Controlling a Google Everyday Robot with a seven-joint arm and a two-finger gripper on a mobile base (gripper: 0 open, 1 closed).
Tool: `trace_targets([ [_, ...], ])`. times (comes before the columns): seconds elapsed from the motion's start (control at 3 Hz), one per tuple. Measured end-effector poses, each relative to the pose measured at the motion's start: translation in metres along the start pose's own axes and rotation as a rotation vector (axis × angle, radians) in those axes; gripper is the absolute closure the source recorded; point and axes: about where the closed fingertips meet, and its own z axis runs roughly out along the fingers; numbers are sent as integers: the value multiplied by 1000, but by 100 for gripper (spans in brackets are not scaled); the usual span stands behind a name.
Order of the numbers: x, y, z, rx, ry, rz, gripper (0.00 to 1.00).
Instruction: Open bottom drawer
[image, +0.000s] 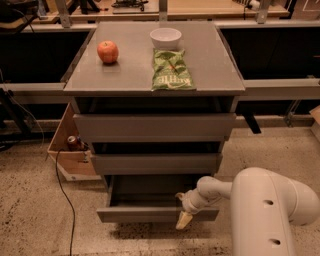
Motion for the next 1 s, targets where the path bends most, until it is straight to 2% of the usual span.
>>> trace_targets([
  [0.33,-2,-19,-22,55,-55,20,49],
  [0.67,-4,-28,-30,83,-89,33,72],
  [1.0,-4,-37,-24,104,-140,62,97],
])
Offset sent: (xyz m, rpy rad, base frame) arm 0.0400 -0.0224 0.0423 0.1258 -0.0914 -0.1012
